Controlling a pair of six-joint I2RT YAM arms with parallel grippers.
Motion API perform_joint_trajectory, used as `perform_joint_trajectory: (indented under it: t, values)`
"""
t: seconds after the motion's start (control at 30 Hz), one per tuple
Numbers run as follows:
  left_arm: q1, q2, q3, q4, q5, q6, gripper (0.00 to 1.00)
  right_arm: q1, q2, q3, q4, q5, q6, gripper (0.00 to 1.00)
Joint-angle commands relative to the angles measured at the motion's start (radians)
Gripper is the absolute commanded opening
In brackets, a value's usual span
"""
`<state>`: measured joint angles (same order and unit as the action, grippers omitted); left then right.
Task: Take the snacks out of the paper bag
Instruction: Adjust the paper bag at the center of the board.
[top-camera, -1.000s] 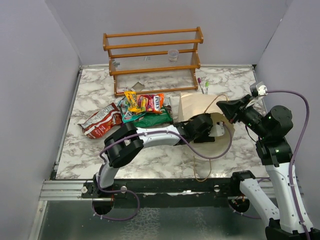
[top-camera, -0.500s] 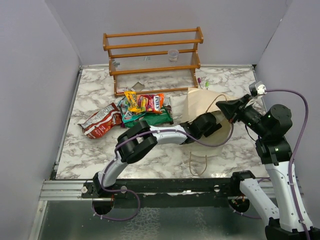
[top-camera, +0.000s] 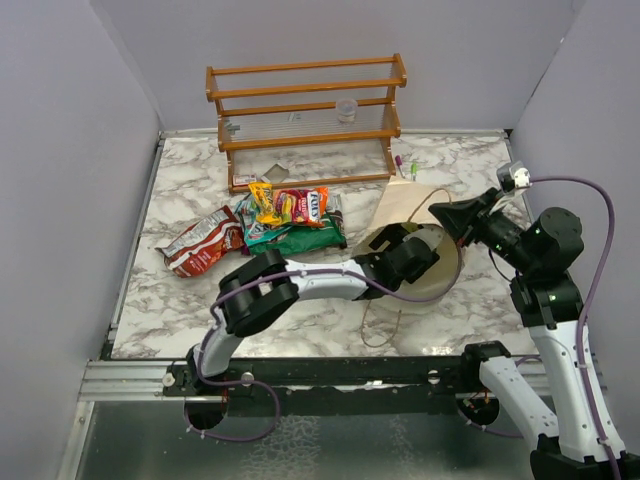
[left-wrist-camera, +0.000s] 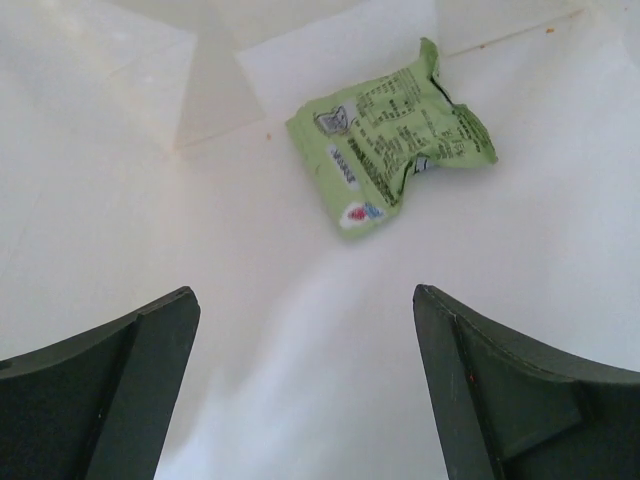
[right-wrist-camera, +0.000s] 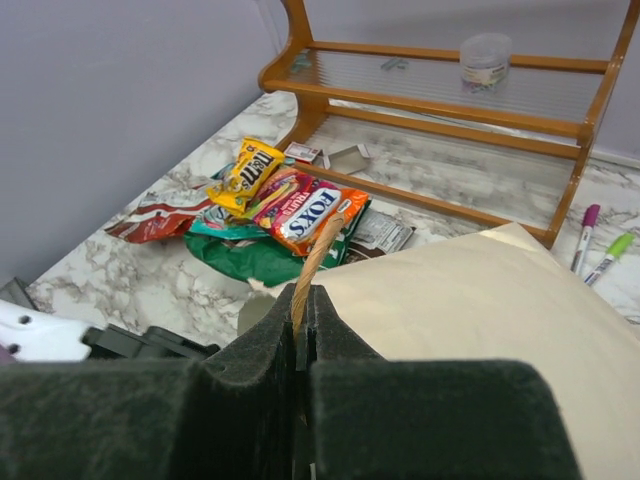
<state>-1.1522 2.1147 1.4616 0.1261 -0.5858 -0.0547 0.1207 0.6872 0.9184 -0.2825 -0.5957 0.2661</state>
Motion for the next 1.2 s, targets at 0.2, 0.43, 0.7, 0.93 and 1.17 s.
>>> perform_joint_trajectory:
  t: [0.2, 0.43, 0.7, 0.93, 1.17]
  values:
    - [-0.010, -0.305, -0.182, -0.128, 0.053, -0.092, 0.92, 0.004, 0.035, 0.006, 0.046, -0.154, 0.036, 0.02]
    - [-0.010, -0.245, -0.138, -0.104, 0.160, -0.174, 0.76, 0.004, 0.035, 0.005, 0.055, -0.184, 0.058, 0.02]
    - [-0.016, -0.219, -0.220, 0.089, 0.156, -0.174, 0.56, 0.004, 0.038, 0.037, 0.063, -0.147, 0.075, 0.02]
    - [-0.037, -0.275, -0.343, 0.186, 0.145, -0.127, 0.57, 0.004, 0.011, 0.024, 0.077, -0.075, 0.087, 0.02]
    - [-0.046, -0.354, -0.430, 0.234, 0.203, -0.112, 0.63, 0.003, 0.033, 0.019, 0.114, -0.307, -0.045, 0.02]
